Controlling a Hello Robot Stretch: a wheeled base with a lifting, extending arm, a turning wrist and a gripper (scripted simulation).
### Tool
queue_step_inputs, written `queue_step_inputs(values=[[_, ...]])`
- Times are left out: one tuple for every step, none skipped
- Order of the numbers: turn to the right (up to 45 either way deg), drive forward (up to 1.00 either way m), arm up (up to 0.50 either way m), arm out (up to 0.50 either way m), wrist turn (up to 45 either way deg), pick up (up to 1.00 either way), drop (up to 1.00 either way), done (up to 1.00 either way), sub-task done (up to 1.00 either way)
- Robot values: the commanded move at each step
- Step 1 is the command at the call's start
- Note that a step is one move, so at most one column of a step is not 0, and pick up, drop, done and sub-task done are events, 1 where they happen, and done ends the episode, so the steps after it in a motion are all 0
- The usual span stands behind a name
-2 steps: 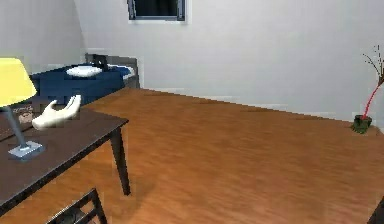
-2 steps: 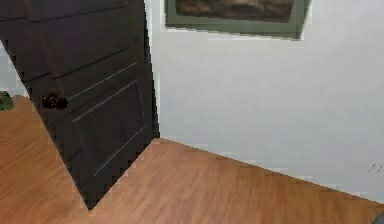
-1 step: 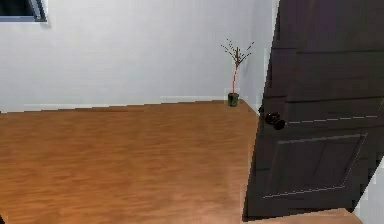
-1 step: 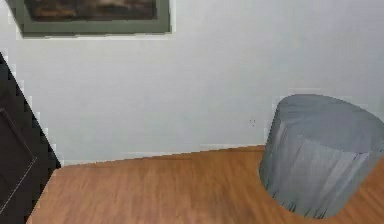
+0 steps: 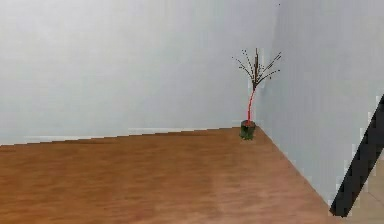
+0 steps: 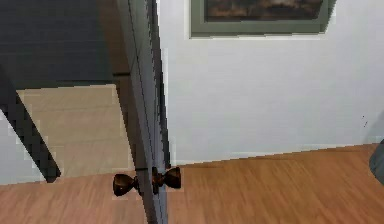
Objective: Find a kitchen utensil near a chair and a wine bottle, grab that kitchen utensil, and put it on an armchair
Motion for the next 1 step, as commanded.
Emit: queue_step_inputs(values=[[-6.0, 0.00, 0.00, 0.00, 0.0, 0.00, 0.00, 0.00, 0.00]])
